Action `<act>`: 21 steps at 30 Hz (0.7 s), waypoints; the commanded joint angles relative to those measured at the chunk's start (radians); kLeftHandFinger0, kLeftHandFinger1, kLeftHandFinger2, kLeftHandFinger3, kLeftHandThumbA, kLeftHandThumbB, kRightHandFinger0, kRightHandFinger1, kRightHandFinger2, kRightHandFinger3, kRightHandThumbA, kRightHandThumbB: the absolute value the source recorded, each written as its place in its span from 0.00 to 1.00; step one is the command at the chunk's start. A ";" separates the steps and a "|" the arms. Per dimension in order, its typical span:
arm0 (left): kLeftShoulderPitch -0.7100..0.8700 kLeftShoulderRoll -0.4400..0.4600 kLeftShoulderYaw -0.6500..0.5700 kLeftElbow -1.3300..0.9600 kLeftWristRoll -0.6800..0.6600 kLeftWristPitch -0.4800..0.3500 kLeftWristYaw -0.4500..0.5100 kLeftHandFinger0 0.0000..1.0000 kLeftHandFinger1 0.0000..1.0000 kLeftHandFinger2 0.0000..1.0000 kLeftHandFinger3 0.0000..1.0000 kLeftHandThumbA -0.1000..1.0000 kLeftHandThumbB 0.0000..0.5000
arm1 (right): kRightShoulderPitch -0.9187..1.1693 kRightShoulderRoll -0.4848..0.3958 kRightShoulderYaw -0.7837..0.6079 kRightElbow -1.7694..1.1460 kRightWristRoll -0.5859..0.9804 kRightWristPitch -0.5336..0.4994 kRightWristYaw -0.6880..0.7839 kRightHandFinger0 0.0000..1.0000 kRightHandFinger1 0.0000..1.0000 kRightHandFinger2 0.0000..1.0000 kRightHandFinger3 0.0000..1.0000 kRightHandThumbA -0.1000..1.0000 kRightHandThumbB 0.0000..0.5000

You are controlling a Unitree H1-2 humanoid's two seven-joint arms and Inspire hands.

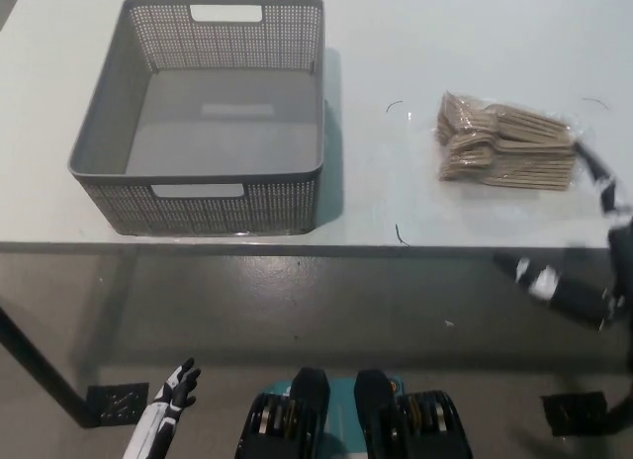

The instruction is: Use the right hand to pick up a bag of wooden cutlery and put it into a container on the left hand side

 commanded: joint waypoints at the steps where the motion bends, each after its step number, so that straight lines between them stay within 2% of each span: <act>1: 0.004 0.014 0.000 -0.011 -0.011 -0.039 0.013 1.00 1.00 1.00 1.00 1.00 0.65 | -0.151 -0.081 -0.016 -0.022 -0.133 0.179 0.065 1.00 1.00 1.00 1.00 0.85 0.94; 3: 0.003 0.015 -0.001 -0.010 -0.010 -0.039 0.013 1.00 1.00 1.00 1.00 1.00 0.64 | -0.228 -0.120 -0.009 0.004 -0.145 0.225 0.090 1.00 1.00 1.00 1.00 0.82 0.93; 6: -0.004 0.017 0.003 -0.002 -0.016 -0.039 0.010 1.00 1.00 1.00 1.00 1.00 0.65 | -0.374 -0.179 0.022 0.108 -0.134 0.276 0.155 1.00 1.00 1.00 1.00 0.80 0.97; 10: -0.010 0.020 -0.001 0.006 -0.010 -0.039 0.011 1.00 1.00 1.00 1.00 1.00 0.68 | -0.492 -0.223 0.073 0.233 -0.129 0.305 0.219 1.00 1.00 1.00 1.00 0.75 1.00; 13: -0.005 0.021 -0.005 0.008 -0.007 -0.039 0.011 1.00 1.00 1.00 1.00 1.00 0.66 | -0.593 -0.254 0.142 0.354 -0.145 0.341 0.291 1.00 1.00 1.00 1.00 0.71 1.00; 17: -0.006 0.022 -0.005 0.009 -0.008 -0.039 0.006 1.00 1.00 1.00 1.00 1.00 0.66 | -0.726 -0.278 0.232 0.553 -0.158 0.331 0.347 1.00 1.00 1.00 1.00 0.70 1.00; 21: -0.011 0.022 -0.007 0.016 -0.012 -0.039 0.000 1.00 1.00 1.00 1.00 1.00 0.66 | -0.827 -0.286 0.294 0.715 -0.134 0.331 0.409 1.00 1.00 1.00 1.00 0.73 1.00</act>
